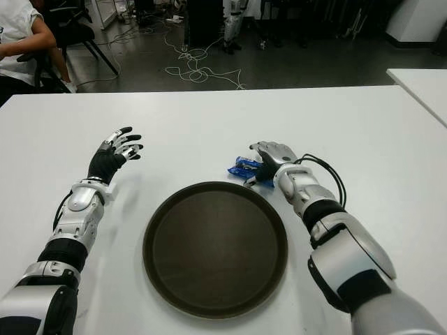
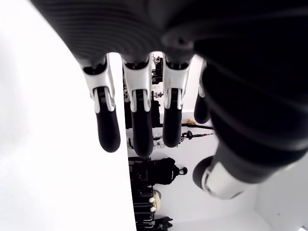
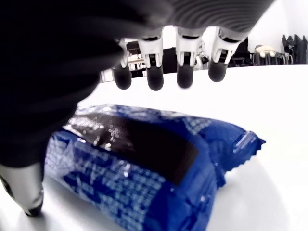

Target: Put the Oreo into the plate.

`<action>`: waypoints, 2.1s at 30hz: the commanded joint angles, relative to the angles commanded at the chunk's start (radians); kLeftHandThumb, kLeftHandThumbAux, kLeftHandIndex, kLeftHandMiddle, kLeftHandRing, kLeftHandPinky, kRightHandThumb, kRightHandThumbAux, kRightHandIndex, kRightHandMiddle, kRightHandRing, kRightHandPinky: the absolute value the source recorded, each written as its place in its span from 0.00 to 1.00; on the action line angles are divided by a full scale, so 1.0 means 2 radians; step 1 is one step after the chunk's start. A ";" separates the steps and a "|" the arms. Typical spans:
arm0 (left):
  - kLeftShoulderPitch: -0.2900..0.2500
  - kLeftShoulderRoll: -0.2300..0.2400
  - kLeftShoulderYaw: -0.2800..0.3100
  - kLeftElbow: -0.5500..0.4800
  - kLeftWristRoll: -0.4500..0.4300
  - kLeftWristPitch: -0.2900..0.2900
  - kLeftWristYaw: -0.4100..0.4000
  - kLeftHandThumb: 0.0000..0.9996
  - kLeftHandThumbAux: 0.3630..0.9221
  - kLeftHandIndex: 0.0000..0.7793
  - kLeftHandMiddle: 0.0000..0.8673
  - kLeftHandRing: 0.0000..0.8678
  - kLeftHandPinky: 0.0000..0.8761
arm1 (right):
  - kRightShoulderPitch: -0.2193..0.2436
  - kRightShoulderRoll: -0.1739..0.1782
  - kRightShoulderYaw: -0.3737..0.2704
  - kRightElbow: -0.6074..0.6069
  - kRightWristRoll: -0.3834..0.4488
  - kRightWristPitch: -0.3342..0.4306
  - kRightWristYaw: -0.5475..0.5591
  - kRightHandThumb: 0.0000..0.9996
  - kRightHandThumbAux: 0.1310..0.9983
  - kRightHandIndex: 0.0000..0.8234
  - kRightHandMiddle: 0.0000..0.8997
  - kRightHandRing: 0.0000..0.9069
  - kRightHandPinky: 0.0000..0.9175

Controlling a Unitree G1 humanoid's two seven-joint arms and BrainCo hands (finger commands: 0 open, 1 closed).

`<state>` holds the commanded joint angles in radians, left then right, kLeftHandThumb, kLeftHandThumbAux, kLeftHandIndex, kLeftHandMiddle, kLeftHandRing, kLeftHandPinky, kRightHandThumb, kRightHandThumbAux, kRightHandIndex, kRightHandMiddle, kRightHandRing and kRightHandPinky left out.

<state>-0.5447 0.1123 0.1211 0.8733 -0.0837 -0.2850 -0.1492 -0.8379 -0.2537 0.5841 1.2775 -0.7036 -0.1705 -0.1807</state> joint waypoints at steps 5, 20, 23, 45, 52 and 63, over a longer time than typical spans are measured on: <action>-0.001 0.000 -0.001 0.002 0.003 -0.002 0.004 0.53 0.73 0.24 0.31 0.33 0.38 | 0.000 -0.007 -0.008 -0.009 0.008 -0.027 0.005 0.00 0.73 0.39 0.36 0.42 0.41; 0.000 -0.004 0.002 0.000 -0.003 0.002 0.003 0.53 0.71 0.24 0.30 0.32 0.37 | 0.001 -0.009 -0.019 -0.008 0.008 -0.027 -0.011 0.00 0.74 0.51 0.42 0.54 0.49; 0.000 -0.003 0.002 0.000 -0.002 0.001 0.004 0.53 0.71 0.24 0.30 0.32 0.36 | 0.001 -0.009 -0.020 -0.009 0.007 -0.026 -0.012 0.00 0.74 0.51 0.42 0.55 0.48; 0.002 -0.001 -0.004 -0.002 0.002 -0.002 0.001 0.52 0.68 0.22 0.29 0.32 0.37 | -0.002 -0.012 -0.017 -0.009 0.002 -0.029 -0.014 0.00 0.74 0.46 0.37 0.47 0.42; 0.003 -0.001 -0.004 -0.006 0.000 0.003 0.001 0.51 0.68 0.24 0.29 0.32 0.37 | -0.002 -0.013 -0.016 -0.010 0.002 -0.032 -0.009 0.00 0.74 0.46 0.37 0.45 0.41; 0.004 -0.001 -0.003 -0.009 -0.001 0.005 0.001 0.54 0.70 0.23 0.30 0.32 0.37 | -0.003 -0.012 -0.017 -0.009 0.003 -0.027 -0.003 0.00 0.75 0.45 0.36 0.44 0.38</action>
<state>-0.5360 0.1100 0.1149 0.8558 -0.0863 -0.2754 -0.1467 -0.8436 -0.2785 0.5508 1.2586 -0.6982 -0.2235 -0.1866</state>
